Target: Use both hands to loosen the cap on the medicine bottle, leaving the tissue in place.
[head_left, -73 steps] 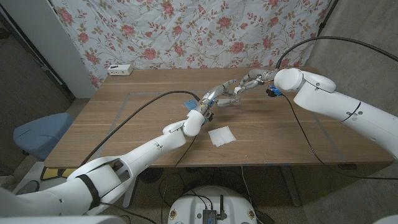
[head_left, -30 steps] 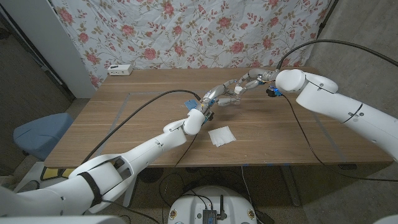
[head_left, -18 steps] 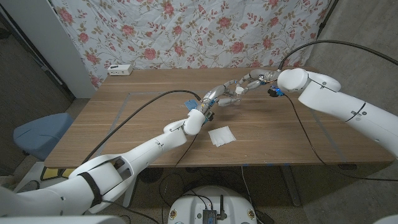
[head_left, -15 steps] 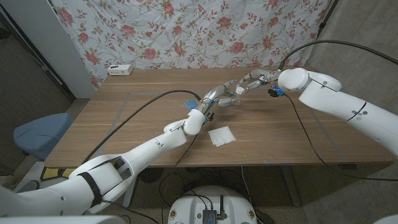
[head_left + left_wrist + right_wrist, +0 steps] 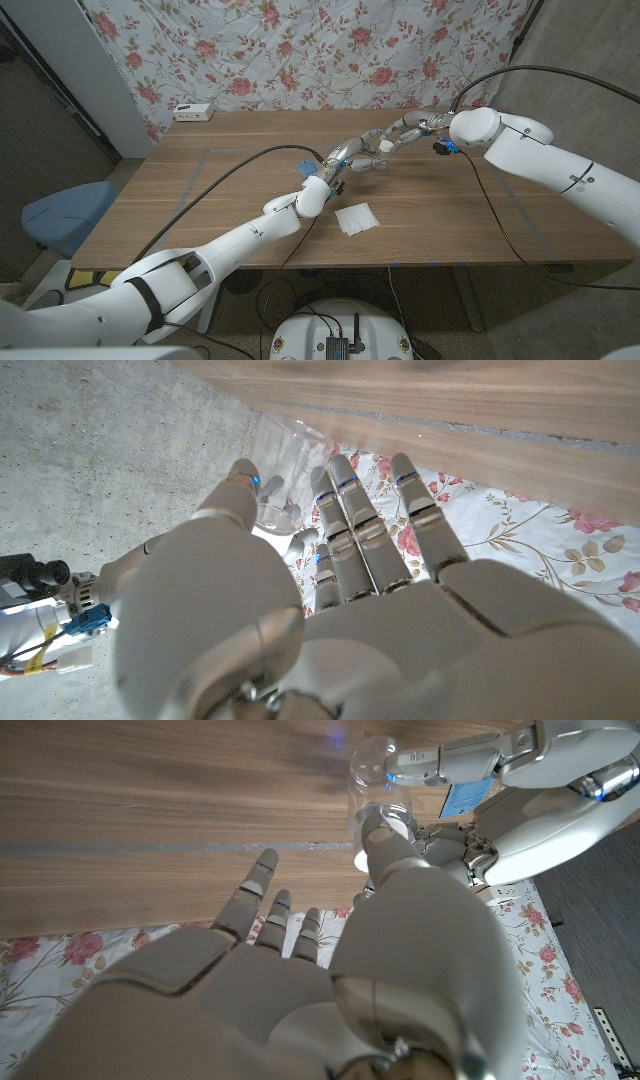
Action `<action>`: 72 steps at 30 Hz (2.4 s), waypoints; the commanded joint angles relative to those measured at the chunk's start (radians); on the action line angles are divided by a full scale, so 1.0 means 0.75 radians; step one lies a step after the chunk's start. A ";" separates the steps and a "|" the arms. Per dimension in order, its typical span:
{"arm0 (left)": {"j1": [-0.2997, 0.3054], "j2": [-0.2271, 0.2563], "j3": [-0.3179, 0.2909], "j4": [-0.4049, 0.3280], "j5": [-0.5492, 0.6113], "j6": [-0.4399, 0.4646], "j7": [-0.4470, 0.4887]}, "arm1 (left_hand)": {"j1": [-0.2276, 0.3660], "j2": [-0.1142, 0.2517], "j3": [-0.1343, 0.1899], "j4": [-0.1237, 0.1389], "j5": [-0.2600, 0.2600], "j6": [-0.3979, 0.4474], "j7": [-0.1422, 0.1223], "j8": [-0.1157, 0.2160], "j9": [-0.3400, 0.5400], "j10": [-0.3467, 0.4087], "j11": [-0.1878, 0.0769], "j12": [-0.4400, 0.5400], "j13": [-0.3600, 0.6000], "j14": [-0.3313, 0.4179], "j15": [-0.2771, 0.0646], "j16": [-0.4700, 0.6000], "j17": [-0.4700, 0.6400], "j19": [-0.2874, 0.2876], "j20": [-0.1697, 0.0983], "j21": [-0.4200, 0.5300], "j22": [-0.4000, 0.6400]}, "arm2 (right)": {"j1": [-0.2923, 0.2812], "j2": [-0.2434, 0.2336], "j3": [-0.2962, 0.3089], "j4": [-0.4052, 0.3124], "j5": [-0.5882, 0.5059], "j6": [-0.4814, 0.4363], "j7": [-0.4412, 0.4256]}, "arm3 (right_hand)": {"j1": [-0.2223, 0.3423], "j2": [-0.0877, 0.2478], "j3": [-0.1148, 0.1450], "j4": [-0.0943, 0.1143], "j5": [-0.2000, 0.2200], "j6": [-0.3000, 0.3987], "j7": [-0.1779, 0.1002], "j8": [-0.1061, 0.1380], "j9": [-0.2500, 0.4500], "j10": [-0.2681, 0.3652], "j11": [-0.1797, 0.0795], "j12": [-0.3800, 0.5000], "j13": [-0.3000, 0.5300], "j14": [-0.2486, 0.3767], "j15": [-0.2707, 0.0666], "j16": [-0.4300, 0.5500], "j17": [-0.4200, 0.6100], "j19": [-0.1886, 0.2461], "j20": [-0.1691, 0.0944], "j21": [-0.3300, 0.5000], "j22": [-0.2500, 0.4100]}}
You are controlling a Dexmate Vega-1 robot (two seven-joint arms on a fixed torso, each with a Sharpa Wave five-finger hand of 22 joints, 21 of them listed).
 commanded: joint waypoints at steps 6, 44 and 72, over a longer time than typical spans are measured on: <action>-0.009 -0.007 0.003 0.019 -0.006 -0.007 -0.003 | -0.003 0.011 0.013 0.001 0.010 0.012 -0.003 0.010 0.003 0.084 -0.070 0.007 0.004 0.013 -0.100 -0.003 0.002 0.000 0.001 0.003 0.004 | 0.017 0.001 -0.005 0.025 0.026 0.023 0.022 | 0.016 0.001 0.010 -0.001 0.007 0.000 0.000 -0.008 -0.002 -0.002 0.018 -0.001 0.001 -0.007 0.007 -0.007 0.003 -0.005 0.020 -0.004 0.003; -0.025 -0.015 0.011 0.051 0.004 -0.030 0.021 | 0.003 0.008 0.021 -0.007 0.010 0.003 -0.013 0.006 0.003 0.083 -0.072 0.006 0.005 0.015 -0.109 0.000 0.004 -0.003 -0.003 0.003 0.004 | 0.055 -0.014 -0.016 0.042 0.073 0.027 0.097 | -0.172 -0.143 -0.126 0.062 -0.023 -0.351 0.141 -0.232 -0.039 -0.172 0.188 -0.002 0.003 -0.115 0.138 -0.027 0.000 -0.080 0.085 -0.012 0.003; -0.007 -0.004 0.008 0.009 0.013 -0.013 0.015 | 0.001 0.007 0.022 -0.006 0.009 0.003 -0.014 0.008 0.003 0.084 -0.071 0.006 0.005 0.015 -0.105 -0.001 0.003 -0.005 -0.002 0.003 0.005 | 0.025 -0.021 -0.036 -0.043 -0.014 -0.049 0.026 | -0.317 -0.169 -0.184 0.102 -0.014 -0.224 0.252 -0.172 -0.013 -0.108 0.240 0.018 0.006 -0.070 0.169 -0.010 0.000 -0.069 0.086 -0.006 0.003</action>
